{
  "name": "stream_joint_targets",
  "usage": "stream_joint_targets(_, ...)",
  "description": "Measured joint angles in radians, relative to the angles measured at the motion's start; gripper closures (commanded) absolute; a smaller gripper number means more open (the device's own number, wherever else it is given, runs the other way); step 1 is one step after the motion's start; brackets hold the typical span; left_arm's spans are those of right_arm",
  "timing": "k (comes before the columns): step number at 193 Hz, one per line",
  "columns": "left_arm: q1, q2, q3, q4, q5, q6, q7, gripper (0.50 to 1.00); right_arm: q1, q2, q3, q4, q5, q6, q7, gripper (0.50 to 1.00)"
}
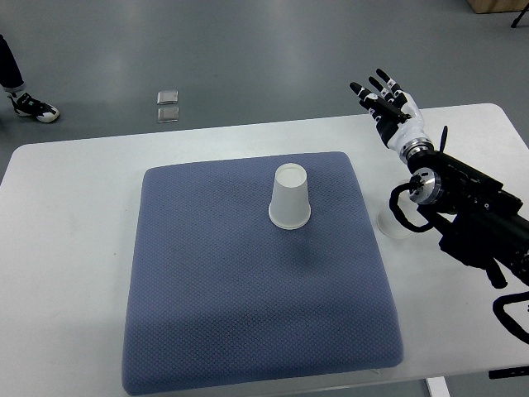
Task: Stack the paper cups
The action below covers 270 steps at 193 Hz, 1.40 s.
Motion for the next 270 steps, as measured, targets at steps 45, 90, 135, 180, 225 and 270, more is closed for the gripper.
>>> stream_joint_targets(45, 0.0, 0.0, 0.0, 0.0, 0.0, 0.0, 0.0, 0.5, 0.0, 0.0, 0.0, 0.0, 0.0, 0.0, 0.0, 0.589)
stream_joint_targets(90, 0.0, 0.0, 0.0, -0.002, 0.0, 0.0, 0.0, 0.5, 0.0, 0.0, -0.001, 0.0, 0.0, -0.001, 0.0, 0.589)
stream_joint_targets(135, 0.0, 0.0, 0.0, -0.003, 0.001, 0.0, 0.0, 0.5, -0.001, 0.0, -0.001, -0.001, 0.0, -0.002, 0.001, 0.587)
stream_joint_targets(180, 0.0, 0.0, 0.0, -0.003, 0.001, 0.0, 0.0, 0.5, -0.001, 0.0, -0.001, -0.001, -0.002, -0.003, 0.001, 0.587)
stream_joint_targets(225, 0.0, 0.0, 0.0, -0.003, 0.001, 0.0, 0.0, 0.5, -0.002, 0.0, -0.001, -0.003, -0.002, -0.003, 0.001, 0.589)
stream_joint_targets(270, 0.0, 0.0, 0.0, -0.003, 0.0, 0.0, 0.0, 0.5, -0.002, -0.005, -0.001, -0.002, -0.002, -0.004, 0.0, 0.587)
